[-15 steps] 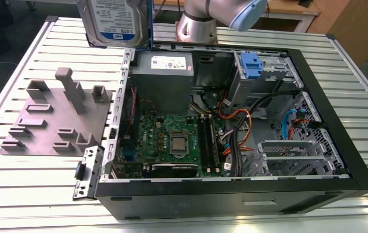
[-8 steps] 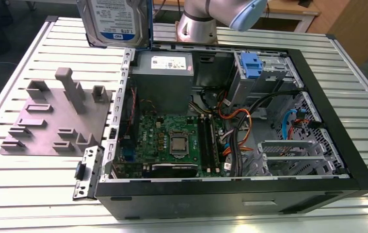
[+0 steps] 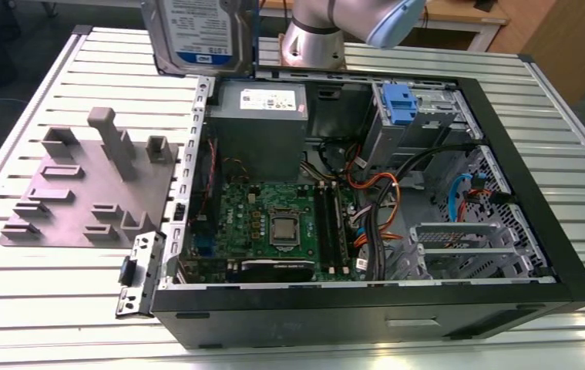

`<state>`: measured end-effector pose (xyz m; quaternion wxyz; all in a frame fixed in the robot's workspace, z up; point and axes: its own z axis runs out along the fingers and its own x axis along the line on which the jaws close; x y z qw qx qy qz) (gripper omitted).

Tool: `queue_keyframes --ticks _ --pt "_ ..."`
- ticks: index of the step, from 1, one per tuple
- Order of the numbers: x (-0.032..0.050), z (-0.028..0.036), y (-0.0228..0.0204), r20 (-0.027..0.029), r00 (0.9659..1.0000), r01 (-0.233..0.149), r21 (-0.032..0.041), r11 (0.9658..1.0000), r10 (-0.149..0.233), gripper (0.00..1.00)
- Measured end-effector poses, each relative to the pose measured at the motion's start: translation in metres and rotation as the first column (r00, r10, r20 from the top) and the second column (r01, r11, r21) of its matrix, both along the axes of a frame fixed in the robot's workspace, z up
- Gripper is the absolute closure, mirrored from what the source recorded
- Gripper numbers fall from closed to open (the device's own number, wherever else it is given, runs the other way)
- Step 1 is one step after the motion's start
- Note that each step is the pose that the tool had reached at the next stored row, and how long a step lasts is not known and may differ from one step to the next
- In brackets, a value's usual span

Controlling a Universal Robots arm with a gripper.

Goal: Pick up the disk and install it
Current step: 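Pick up the disk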

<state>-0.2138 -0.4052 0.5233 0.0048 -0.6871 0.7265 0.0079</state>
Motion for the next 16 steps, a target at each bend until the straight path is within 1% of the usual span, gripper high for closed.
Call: queue_keyframes --ticks 6,7,9,13,15,16 --pt "0.0273 -0.0020 0.0000 -0.0001 1.0000 0.000 -0.0001 1.0000 0.000 0.63" --pt "0.0307 -0.0026 -0.0004 -0.0001 1.0000 0.000 -0.0001 1.0000 0.000 0.63" --pt "0.0341 -0.0046 -0.0040 0.0000 1.0000 0.000 0.0000 1.0000 0.000 0.63" --pt "0.0398 -0.0092 -0.0130 0.0000 1.0000 0.000 0.0000 1.0000 0.000 0.63" --pt "0.0446 -0.0114 -0.0167 0.0000 1.0000 0.000 0.0001 1.0000 0.000 0.63" --pt "0.0480 -0.0122 -0.0178 -0.0001 1.0000 0.000 -0.0001 1.0000 0.000 0.63"
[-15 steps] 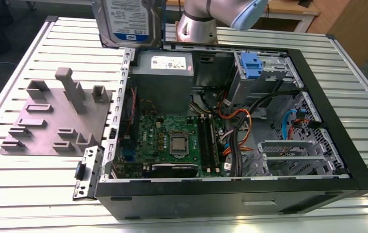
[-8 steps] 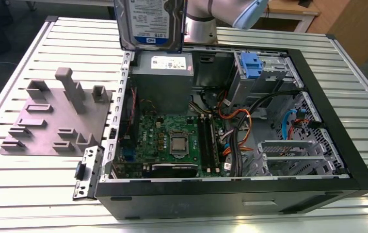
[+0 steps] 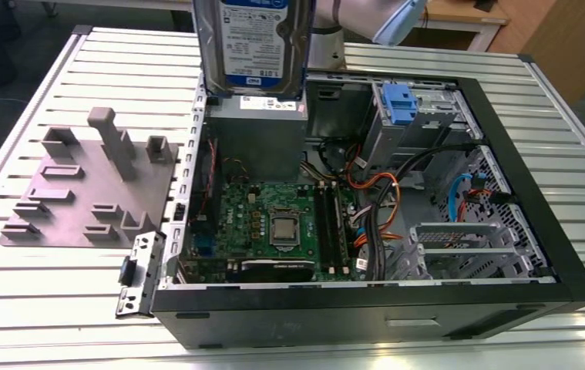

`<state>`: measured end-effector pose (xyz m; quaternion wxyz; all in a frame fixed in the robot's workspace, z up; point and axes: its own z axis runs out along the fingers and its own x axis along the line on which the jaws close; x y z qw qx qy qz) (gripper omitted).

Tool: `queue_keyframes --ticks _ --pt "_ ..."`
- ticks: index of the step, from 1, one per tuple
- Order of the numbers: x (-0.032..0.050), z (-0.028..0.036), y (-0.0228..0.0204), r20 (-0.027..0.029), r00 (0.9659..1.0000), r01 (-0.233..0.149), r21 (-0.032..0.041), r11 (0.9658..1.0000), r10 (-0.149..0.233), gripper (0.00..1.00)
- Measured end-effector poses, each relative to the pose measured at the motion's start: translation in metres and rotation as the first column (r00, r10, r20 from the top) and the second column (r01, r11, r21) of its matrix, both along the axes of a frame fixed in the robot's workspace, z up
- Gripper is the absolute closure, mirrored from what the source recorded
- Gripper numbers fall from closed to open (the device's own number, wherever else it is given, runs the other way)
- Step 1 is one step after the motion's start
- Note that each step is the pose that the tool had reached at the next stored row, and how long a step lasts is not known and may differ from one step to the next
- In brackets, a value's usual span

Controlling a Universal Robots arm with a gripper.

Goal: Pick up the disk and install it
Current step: 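Pick up the disk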

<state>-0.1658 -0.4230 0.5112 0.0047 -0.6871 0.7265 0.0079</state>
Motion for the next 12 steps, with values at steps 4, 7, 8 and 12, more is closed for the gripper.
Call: queue_keyframes --ticks 4,7,8,12 --pt "0.0170 -0.0031 -0.0025 0.0000 1.0000 0.000 0.0001 1.0000 0.000 0.63" --pt "0.0309 -0.0054 -0.0035 0.0001 1.0000 0.000 0.0001 1.0000 0.000 0.63" --pt "0.0351 -0.0063 -0.0041 0.0001 1.0000 0.000 0.0001 1.0000 0.000 0.63" --pt "0.0435 -0.0099 -0.0098 0.0000 1.0000 0.000 0.0009 1.0000 0.000 0.63"
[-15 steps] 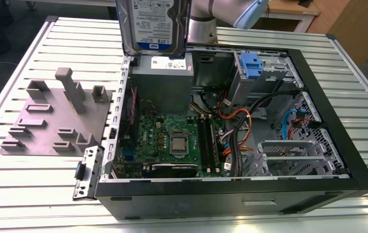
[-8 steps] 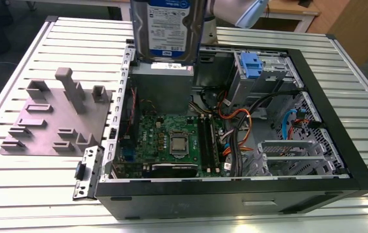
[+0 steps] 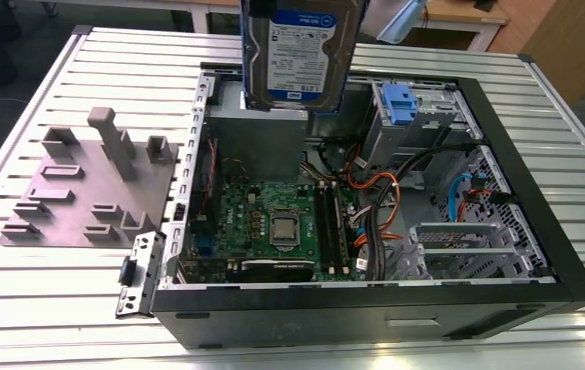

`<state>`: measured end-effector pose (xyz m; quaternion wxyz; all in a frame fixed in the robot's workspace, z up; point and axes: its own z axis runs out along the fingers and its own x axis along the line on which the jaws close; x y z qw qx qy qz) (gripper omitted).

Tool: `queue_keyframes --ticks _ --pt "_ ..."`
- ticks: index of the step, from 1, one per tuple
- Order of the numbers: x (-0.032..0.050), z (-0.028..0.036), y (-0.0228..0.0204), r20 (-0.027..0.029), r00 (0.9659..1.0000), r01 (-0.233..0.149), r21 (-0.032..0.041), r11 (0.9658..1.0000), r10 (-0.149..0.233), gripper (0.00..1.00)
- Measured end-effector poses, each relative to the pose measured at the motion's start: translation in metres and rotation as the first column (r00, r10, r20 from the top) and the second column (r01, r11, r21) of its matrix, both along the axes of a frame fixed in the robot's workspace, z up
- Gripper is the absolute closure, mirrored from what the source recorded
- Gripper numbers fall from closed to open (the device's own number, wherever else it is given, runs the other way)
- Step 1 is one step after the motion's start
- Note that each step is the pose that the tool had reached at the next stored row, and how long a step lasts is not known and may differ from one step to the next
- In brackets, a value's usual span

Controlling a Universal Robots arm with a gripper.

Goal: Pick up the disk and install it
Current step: 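Pick up the disk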

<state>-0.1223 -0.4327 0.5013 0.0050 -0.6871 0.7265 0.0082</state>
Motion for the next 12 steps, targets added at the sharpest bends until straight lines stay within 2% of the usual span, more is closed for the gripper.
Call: queue_keyframes --ticks 4,12 --pt "0.0030 -0.0035 -0.0068 0.0002 1.0000 0.000 0.0016 1.0000 0.000 0.63" --pt "0.0030 -0.0038 -0.0073 0.0001 1.0000 0.000 0.0014 1.0000 0.000 0.63"
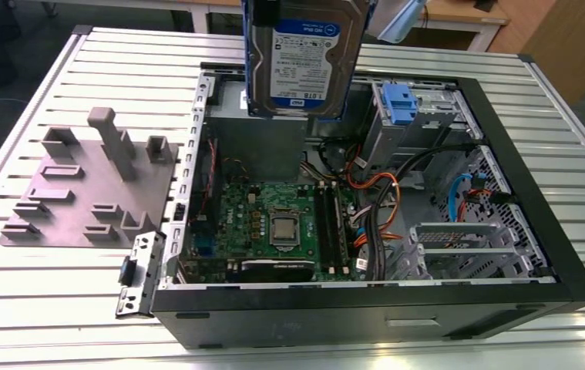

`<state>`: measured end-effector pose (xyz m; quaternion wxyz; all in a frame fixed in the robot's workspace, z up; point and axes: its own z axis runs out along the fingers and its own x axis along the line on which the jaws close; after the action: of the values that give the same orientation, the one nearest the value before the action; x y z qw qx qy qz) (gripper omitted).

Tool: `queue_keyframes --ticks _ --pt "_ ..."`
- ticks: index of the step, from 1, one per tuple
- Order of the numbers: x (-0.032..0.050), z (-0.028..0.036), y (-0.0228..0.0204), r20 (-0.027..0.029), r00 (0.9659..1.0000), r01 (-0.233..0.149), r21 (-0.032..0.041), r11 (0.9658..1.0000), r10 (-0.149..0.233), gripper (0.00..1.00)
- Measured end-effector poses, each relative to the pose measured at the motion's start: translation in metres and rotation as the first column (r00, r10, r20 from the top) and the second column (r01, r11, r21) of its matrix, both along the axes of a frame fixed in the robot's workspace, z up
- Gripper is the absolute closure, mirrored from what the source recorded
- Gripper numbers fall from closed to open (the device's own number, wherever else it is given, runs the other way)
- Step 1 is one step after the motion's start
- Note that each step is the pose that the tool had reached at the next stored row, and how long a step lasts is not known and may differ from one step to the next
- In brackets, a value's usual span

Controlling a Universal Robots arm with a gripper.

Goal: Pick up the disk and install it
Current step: 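Pick up the disk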

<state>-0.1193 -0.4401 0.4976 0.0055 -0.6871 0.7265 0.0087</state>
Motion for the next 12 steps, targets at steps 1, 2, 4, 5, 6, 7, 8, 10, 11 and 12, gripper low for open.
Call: queue_keyframes --ticks 1,2,4,5,6,7,8,10,11,12 --pt "0.0000 0.0000 -0.0001 0.0000 1.0000 0.000 0.0000 1.0000 0.000 0.63" --pt "0.0000 0.0000 -0.0001 0.0000 1.0000 0.000 0.0000 1.0000 0.000 0.63" --pt "0.0000 -0.0001 -0.0002 0.0000 1.0000 0.000 0.0000 1.0000 0.000 0.63" --pt "0.0000 -0.0001 -0.0005 0.0000 1.0000 0.000 0.0000 1.0000 0.000 0.63" --pt "0.0001 0.0000 -0.0012 -0.0001 1.0000 0.000 -0.0001 1.0000 0.000 0.63" --pt "0.0001 -0.0001 -0.0024 0.0000 1.0000 0.000 -0.0001 1.0000 0.000 0.63" --pt "0.0000 -0.0002 -0.0044 0.0000 1.0000 0.000 -0.0002 1.0000 0.000 0.63" --pt "0.0003 -0.0008 -0.0092 0.0001 1.0000 0.000 -0.0001 1.0000 0.000 0.63" --pt "0.0011 -0.0012 -0.0107 0.0000 1.0000 0.000 -0.0003 1.0000 0.000 0.63" --pt "0.0027 -0.0017 -0.0113 0.0002 1.0000 0.000 0.0000 1.0000 0.000 0.63"
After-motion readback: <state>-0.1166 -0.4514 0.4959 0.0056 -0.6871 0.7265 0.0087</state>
